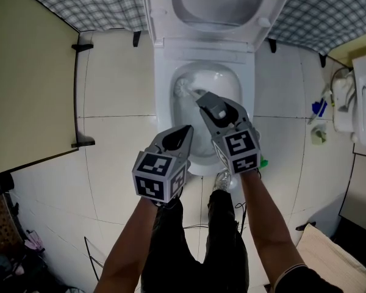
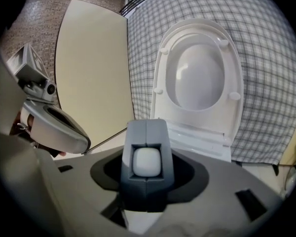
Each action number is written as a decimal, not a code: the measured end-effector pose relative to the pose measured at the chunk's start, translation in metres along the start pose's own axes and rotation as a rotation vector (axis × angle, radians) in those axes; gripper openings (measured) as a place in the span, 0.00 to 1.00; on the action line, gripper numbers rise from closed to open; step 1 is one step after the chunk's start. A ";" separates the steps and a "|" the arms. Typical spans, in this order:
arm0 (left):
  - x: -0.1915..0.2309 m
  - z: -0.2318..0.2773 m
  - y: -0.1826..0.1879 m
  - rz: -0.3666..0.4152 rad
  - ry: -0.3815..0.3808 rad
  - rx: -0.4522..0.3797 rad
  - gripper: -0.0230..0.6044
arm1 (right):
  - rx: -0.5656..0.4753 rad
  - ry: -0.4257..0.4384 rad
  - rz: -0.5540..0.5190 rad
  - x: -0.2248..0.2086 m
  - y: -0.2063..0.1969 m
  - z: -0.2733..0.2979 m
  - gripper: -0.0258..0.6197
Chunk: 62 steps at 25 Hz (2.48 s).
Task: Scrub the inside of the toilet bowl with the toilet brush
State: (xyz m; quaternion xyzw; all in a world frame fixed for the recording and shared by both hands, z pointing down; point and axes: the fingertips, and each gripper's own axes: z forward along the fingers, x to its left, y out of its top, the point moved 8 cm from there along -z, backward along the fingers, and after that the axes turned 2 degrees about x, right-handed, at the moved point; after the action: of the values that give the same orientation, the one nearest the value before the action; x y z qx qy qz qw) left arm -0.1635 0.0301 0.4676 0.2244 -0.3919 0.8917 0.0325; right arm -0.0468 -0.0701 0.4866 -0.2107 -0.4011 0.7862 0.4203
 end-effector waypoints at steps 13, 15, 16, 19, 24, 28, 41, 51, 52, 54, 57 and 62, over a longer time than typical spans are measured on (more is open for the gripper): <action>-0.005 0.002 -0.007 -0.015 -0.006 0.007 0.05 | 0.051 -0.165 -0.143 -0.048 0.022 -0.013 0.37; -0.009 0.003 -0.007 -0.016 -0.014 0.007 0.05 | 0.082 -0.177 -0.170 -0.053 0.019 -0.020 0.37; -0.011 0.004 -0.008 -0.016 -0.017 0.007 0.05 | 0.097 -0.180 -0.185 -0.055 0.017 -0.024 0.37; -0.015 0.004 -0.011 -0.018 -0.024 0.007 0.05 | 0.145 -0.171 -0.237 -0.056 0.012 -0.034 0.37; -0.022 0.004 -0.014 -0.022 -0.036 0.011 0.05 | 0.241 -0.140 -0.309 -0.054 0.005 -0.050 0.37; -0.021 0.001 -0.013 -0.021 -0.033 0.007 0.05 | 0.319 -0.102 -0.379 -0.049 0.004 -0.060 0.37; -0.019 -0.009 -0.027 -0.022 -0.028 0.029 0.05 | 0.490 0.139 -0.510 -0.006 -0.025 -0.098 0.37; -0.015 -0.017 -0.035 -0.022 -0.018 0.042 0.05 | 0.513 0.315 -0.430 0.034 -0.036 -0.125 0.37; -0.015 -0.017 -0.035 -0.022 -0.017 0.042 0.05 | 0.505 0.333 -0.405 0.038 -0.035 -0.127 0.37; -0.015 -0.018 -0.034 -0.021 -0.017 0.043 0.05 | 0.490 0.355 -0.339 0.043 -0.034 -0.130 0.37; -0.013 -0.020 -0.035 -0.020 -0.011 0.045 0.05 | 0.455 0.361 -0.237 0.047 -0.038 -0.128 0.37; -0.007 -0.022 -0.038 -0.019 0.003 0.055 0.05 | 0.365 0.307 -0.110 0.057 -0.046 -0.109 0.37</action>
State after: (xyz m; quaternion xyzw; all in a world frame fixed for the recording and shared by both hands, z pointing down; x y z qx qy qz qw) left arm -0.1568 0.0726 0.4775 0.2275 -0.3651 0.9021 0.0355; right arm 0.0171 0.0416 0.4593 -0.2263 -0.1948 0.7802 0.5497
